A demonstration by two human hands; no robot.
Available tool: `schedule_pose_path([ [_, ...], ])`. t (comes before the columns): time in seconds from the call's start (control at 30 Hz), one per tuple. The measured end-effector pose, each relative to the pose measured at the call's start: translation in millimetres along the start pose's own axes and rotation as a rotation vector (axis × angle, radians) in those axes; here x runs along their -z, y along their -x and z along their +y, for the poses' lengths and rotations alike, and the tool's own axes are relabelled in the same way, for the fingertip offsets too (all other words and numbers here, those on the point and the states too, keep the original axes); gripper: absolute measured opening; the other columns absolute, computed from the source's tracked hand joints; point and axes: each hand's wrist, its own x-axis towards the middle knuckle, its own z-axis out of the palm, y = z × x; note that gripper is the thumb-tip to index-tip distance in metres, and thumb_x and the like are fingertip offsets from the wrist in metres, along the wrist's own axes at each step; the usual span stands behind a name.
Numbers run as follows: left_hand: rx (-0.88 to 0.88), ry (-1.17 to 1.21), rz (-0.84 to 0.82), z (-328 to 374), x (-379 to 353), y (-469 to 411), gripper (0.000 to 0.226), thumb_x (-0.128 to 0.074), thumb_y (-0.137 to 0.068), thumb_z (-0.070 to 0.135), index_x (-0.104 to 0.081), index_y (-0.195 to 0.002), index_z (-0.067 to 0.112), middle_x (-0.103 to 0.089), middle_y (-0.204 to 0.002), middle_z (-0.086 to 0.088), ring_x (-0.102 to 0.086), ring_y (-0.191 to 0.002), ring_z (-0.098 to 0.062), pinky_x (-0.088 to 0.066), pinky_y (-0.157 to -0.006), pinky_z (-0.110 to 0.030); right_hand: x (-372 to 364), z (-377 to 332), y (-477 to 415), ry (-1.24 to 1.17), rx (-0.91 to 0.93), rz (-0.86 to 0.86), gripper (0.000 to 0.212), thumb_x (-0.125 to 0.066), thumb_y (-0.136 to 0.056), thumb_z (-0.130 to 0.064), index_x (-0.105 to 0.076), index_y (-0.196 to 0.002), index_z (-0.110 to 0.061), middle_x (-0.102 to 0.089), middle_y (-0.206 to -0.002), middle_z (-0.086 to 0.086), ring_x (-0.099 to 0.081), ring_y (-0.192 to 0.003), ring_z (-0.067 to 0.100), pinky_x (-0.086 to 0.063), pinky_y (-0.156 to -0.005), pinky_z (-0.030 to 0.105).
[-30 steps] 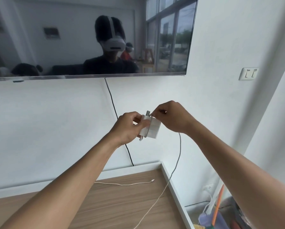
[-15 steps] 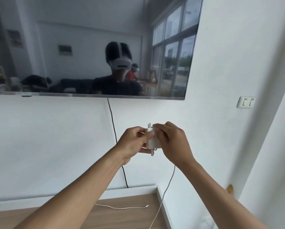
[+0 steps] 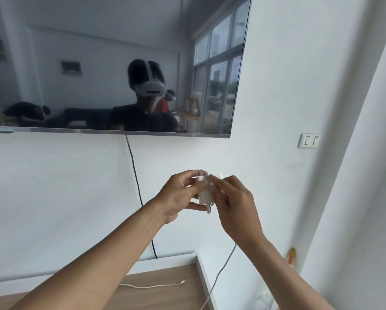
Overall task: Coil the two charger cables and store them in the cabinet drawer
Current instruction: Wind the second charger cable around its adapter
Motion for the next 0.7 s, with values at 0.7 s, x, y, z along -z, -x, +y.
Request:
schedule_pose_path([
  [0.7, 0.088, 0.115, 0.041, -4, -11, -6, 0.034, -0.073, -0.084, 0.016, -0.065, -0.116, 0.008, -0.07, -0.094, -0.019, -0.071, -0.07, -0.027, -0.061, -0.066, -0.041, -1, 11, 37, -0.076, -0.054, 0.093, 0.028, -0.061, -0.091, -0.003, -0.069, -0.114, -0.017, -0.053, -0.086, -0.006, -0.048, -0.055, 0.004, -0.031, -0.055, 0.006],
])
